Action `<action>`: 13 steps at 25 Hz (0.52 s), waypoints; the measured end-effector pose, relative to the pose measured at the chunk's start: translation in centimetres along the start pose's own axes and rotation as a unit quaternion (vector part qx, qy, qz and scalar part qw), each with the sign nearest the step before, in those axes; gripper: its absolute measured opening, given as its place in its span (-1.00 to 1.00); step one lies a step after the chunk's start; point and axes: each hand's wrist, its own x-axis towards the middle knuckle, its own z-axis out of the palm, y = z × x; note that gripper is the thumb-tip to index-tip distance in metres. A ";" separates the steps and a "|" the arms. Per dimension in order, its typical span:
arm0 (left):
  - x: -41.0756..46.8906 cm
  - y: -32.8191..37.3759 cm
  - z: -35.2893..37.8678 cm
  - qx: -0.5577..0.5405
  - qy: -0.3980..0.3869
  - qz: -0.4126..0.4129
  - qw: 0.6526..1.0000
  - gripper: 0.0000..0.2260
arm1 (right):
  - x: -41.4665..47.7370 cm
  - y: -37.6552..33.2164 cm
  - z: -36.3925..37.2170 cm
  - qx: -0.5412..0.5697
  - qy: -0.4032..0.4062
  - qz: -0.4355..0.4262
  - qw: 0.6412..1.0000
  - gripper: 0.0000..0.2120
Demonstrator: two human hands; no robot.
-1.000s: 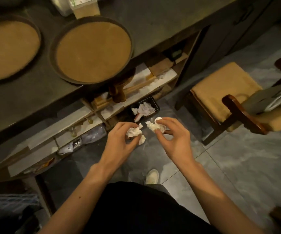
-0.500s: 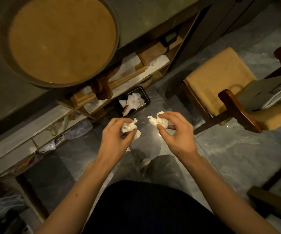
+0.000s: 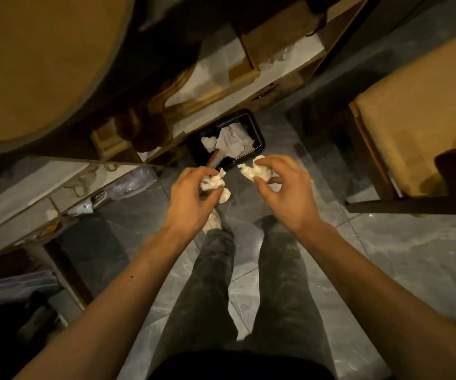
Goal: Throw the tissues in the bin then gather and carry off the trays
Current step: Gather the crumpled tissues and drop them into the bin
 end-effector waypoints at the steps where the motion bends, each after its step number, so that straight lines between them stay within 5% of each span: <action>1: 1.4 -0.9 2.0 0.005 0.004 -0.018 1.000 -0.77 | 1.4 2.4 0.6 0.004 -0.001 0.007 1.000 -0.74; 7: 10.0 -7.4 12.4 0.015 0.021 -0.063 0.998 -0.76 | 8.7 15.6 6.7 -0.044 -0.055 0.042 0.997 -0.70; 13: 17.4 -14.3 17.5 0.056 0.018 -0.092 0.994 -0.74 | 13.2 22.1 11.4 -0.181 -0.144 -0.020 0.973 -0.67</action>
